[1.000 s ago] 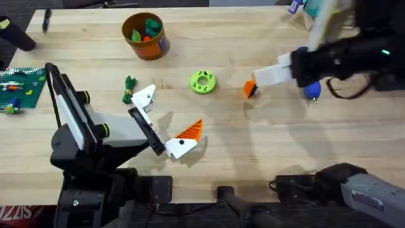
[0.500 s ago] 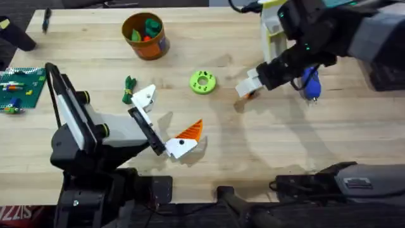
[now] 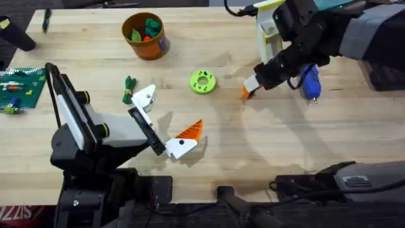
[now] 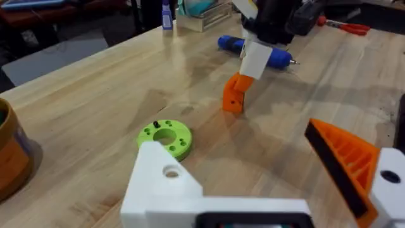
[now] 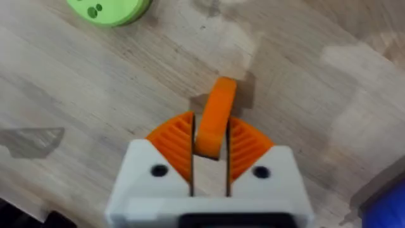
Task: Pick up the gripper from the table and insert it into the empty holder that is missing its gripper. Then pick up a screw, insert it into the mounting hole, and use the screwdriver to tighten it. Finally, clean up the table by picking up the vegetable and placing it into the bucket.
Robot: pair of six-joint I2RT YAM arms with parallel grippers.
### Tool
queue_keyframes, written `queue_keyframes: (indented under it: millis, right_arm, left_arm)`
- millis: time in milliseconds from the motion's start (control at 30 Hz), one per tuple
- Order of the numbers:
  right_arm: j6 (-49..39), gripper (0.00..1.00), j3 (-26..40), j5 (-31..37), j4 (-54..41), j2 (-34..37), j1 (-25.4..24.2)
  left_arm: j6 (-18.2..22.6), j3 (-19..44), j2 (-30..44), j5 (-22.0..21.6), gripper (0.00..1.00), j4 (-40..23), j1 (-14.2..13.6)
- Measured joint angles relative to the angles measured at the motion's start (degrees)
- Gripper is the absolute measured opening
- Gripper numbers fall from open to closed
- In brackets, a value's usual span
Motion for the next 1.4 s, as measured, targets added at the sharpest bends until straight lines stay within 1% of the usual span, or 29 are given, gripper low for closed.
queue_keyframes:
  millis: [100, 133, 233, 333, 433, 533, 667, 767, 933, 1000, 1067, 1100, 1133, 1300, 1400]
  right_arm:
    - [0.0, 0.027, 0.09, -0.11, 0.01, 0.0, 0.0]
    - [-0.04, 0.012, 0.19, -0.07, 0.02, 0.0, 0.0]
    - [0.0, 0.012, 0.24, -0.07, -0.18, 0.0, 0.02]
    - [1.2, 0.008, 0.95, -0.05, -2.57, 0.0, 0.0]
    - [4.48, 0.007, 2.87, -0.34, -8.23, -0.07, 0.0]
    - [7.06, 0.007, 5.93, -2.55, -14.85, -0.99, 0.0]
    - [8.66, 0.007, 7.77, -6.43, -18.75, -5.66, 0.0]
    - [9.29, 0.007, 7.51, -9.57, -18.73, -10.92, 0.0]
    - [11.6, 0.007, 2.86, -18.16, -8.78, -20.59, 0.0]
    - [13.87, 0.007, -0.24, -22.84, -2.09, -22.37, 0.0]
    - [16.27, 0.006, -3.48, -28.05, 5.82, -22.12, 0.0]
    - [17.52, 0.006, -5.03, -30.92, 10.07, -21.22, 0.0]
    - [21.24, 0.006, -8.22, -39.4, 20.24, -16.58, 0.0]
    - [25.07, 0.006, -9.31, -53.2, 32.03, -6.01, 0.32]
    - [27.23, 0.006, -9.33, -59.95, 37.68, -0.37, 0.97]
  left_arm:
    - [0.0, 0.0, 0.0, 0.0, 0.986, -0.01, 0.0]
    - [0.0, 0.0, 0.0, 0.0, 0.985, 0.01, 0.0]
    - [0.0, 0.0, 0.0, 0.0, 0.984, 0.01, 0.0]
    - [0.0, 0.0, 0.0, 0.0, 0.985, 0.01, 0.0]
    - [0.0, 0.0, 0.0, 0.0, 0.985, 0.01, 0.0]
    - [0.0, 0.0, 0.0, 0.0, 0.985, 0.01, 0.0]
    - [0.0, 0.0, 0.0, 0.0, 0.985, 0.01, 0.01]
    - [0.0, 0.0, 0.0, 0.0, 0.985, 0.01, 0.0]
    - [0.0, 0.0, 0.0, 0.0, 0.985, 0.01, 0.0]
    - [0.0, 0.0, 0.0, 0.0, 0.985, 0.01, 0.0]
    - [0.0, 0.0, 0.0, 0.0, 0.985, 0.01, 0.0]
    - [0.0, 0.0, 0.0, 0.0, 0.985, 0.01, 0.0]
    - [0.0, 0.0, 0.0, 0.0, 0.985, 0.03, 0.0]
    - [0.22, 0.0, 0.0, 0.04, 0.985, 0.04, 0.0]
    - [0.23, 0.0, 0.0, 0.49, 0.985, 0.01, 0.0]
